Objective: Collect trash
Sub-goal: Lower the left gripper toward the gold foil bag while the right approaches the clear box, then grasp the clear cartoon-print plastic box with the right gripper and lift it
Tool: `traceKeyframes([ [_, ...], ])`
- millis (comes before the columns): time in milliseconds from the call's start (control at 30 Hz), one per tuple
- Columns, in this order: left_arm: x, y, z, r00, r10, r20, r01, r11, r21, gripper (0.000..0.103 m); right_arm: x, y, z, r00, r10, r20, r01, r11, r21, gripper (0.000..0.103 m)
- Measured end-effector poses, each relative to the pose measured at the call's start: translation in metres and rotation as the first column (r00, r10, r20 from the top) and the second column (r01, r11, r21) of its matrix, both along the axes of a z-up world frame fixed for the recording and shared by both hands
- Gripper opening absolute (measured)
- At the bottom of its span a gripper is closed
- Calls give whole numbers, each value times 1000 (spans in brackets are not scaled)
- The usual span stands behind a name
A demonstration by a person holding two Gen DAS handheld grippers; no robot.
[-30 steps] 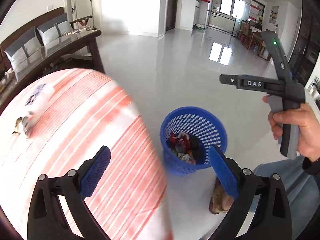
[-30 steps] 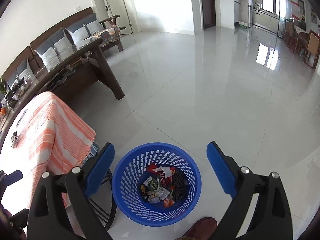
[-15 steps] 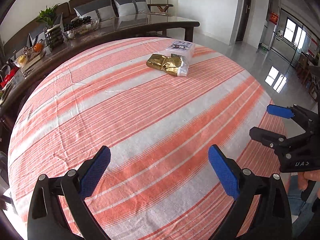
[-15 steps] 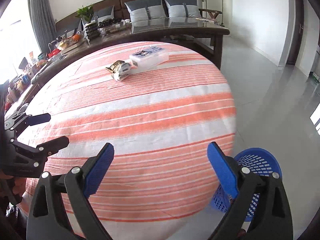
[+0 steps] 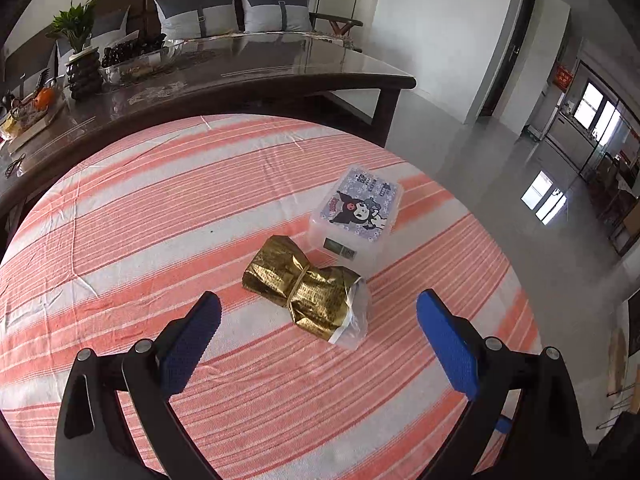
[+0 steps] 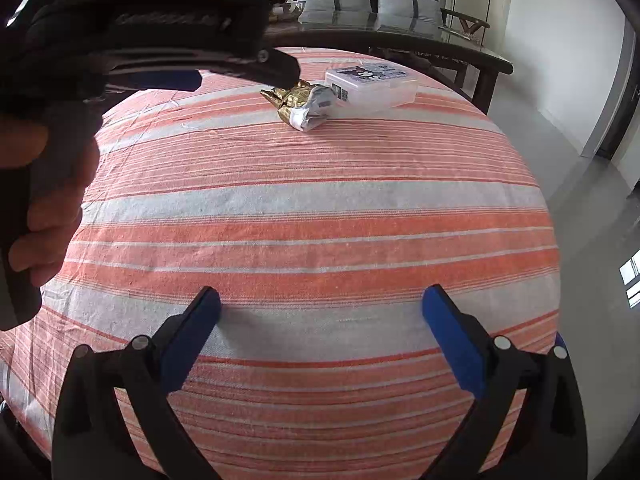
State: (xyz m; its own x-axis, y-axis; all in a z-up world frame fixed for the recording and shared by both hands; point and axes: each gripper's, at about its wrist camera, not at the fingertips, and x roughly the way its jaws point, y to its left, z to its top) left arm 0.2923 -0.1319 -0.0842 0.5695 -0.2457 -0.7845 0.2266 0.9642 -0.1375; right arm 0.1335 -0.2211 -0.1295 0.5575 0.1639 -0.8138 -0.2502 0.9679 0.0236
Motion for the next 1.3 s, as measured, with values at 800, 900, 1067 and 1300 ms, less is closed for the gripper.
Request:
traceKeyframes([
  [800,-71,116,-28,993,-103,-51,109,982,154,45,1,-1,-1,1000,-5,3,5,1000,-2,98],
  [900,-84,120,-34,991,-125,-42,131,976,174,49,1,0,-1,1000,-8,1,8,1000,-4,98],
  [1067,-88,120,-41,992,-122,20,114,968,224,89,6,-1,-1,1000,-8,-1,8,1000,-4,98],
  [1300,-82,134,-47,994,-104,-19,106,982,157,99,31,-4,5,993,-9,-116,10,1000,11,98],
])
